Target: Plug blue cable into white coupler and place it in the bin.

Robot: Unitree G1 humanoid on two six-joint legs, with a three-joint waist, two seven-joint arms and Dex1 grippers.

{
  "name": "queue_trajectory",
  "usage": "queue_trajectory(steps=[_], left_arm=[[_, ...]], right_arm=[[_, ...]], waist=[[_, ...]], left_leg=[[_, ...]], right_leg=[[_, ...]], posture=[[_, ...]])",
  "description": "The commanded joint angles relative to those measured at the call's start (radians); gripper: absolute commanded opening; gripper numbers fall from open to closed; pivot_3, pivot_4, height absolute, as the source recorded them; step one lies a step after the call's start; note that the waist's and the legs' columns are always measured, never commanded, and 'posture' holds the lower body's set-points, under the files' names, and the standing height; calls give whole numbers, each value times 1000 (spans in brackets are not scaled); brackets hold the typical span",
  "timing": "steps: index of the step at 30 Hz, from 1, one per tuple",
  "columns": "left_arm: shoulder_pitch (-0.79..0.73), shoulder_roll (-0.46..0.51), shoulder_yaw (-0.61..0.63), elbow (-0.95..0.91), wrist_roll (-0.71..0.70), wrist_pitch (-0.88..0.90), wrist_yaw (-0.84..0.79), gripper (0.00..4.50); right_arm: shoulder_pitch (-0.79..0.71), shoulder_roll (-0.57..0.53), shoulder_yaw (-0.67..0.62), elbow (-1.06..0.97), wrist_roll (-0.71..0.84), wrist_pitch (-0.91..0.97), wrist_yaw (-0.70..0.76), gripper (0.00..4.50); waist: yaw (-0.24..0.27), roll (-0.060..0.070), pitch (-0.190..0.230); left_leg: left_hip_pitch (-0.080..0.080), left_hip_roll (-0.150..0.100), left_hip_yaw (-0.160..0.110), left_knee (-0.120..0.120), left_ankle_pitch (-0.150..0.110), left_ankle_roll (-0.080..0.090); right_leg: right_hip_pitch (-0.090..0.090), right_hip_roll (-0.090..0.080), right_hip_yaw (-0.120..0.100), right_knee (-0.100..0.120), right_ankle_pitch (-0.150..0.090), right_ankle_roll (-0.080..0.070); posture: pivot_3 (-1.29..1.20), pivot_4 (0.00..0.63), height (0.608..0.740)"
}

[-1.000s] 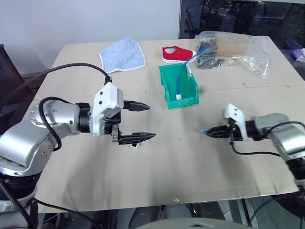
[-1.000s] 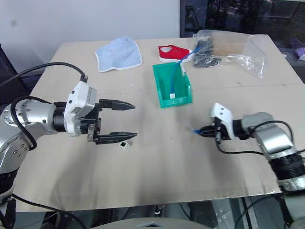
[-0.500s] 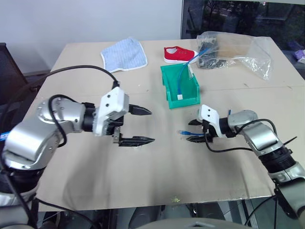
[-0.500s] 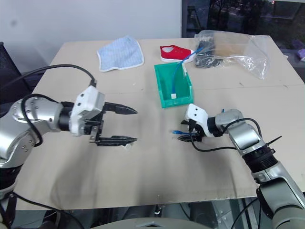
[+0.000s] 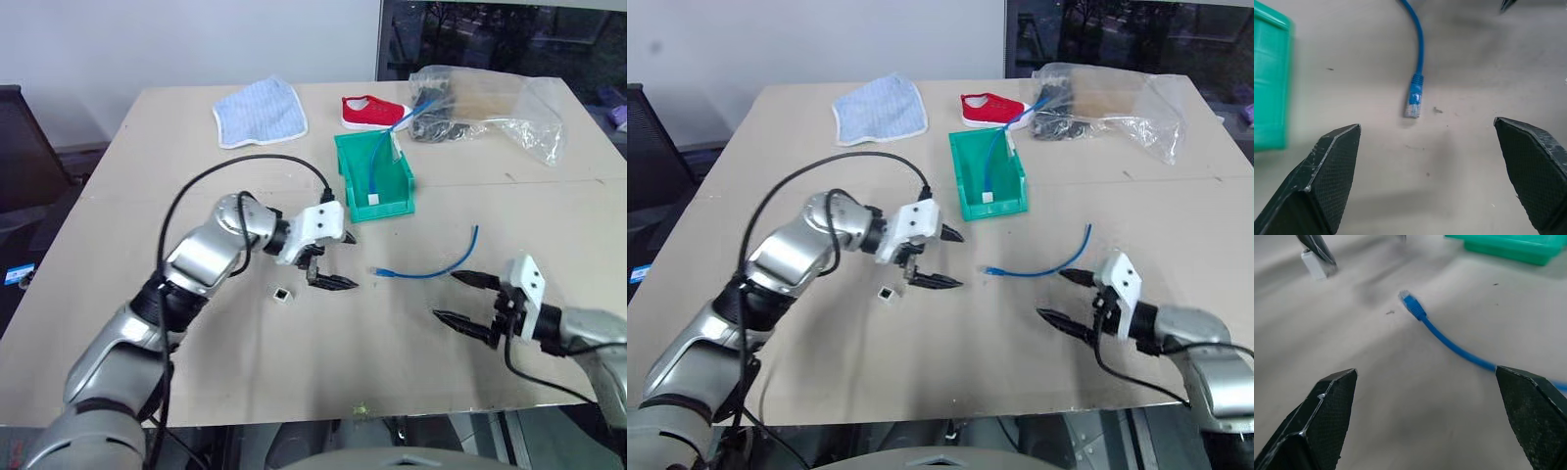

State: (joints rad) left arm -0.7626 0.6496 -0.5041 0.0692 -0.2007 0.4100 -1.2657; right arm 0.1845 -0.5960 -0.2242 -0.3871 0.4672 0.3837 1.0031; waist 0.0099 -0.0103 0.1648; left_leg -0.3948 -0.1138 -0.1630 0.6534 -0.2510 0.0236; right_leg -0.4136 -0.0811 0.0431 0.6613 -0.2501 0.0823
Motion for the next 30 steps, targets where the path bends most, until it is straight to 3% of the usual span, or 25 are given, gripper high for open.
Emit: queue_trajectory(steps=[1, 14, 17, 24, 28, 30], left_arm=[[-41, -34, -15, 67, 50, -68, -39, 4500], [-94, -225, -29, 315, 164, -212, -56, 4500], [-108, -251, -24, 368, 183, -238, -49, 3674], [-97, -254, -17, 371, 190, -256, -87, 181], [-95, -261, 17, 348, 154, -206, -100, 14], [-113, -300, 93, 305, 47, -52, -100, 14]], right_arm=[[58, 6, -81, -56, 67, -62, 17, 4442], [142, 5, -131, -71, 146, -172, 41, 4442], [148, 5, -128, -72, 146, -182, 35, 4500], [157, 5, -118, -76, 142, -191, 18, 4500], [170, -5, -98, -113, 181, -99, -27, 4500], [185, -14, -74, -186, 334, 72, -101, 4500]], waist=[[-3, 0, 0], [1, -1, 0], [2, -1, -1], [0, -2, -1], [1, -2, -1], [1, -1, -1]], left_leg=[[0, 0, 1, 1, 0, 0], [1, 0, 0, 1, 0, 0], [1, 0, 1, 2, 0, 0], [1, 0, 0, 2, 0, 0], [1, 0, 0, 2, 0, 0], [1, 0, 0, 2, 0, 0]], right_leg=[[0, 0, 1, 0, 1, 0], [2, 1, 1, 0, 1, 1], [2, 1, 1, 0, 1, 1], [2, 1, 1, 0, 1, 1], [2, 1, 1, 0, 1, 1], [2, 1, 1, 0, 1, 1]], posture=[[0, 150, 740], [0, 150, 740], [0, 150, 740], [0, 150, 740], [0, 150, 740], [0, 150, 740]])
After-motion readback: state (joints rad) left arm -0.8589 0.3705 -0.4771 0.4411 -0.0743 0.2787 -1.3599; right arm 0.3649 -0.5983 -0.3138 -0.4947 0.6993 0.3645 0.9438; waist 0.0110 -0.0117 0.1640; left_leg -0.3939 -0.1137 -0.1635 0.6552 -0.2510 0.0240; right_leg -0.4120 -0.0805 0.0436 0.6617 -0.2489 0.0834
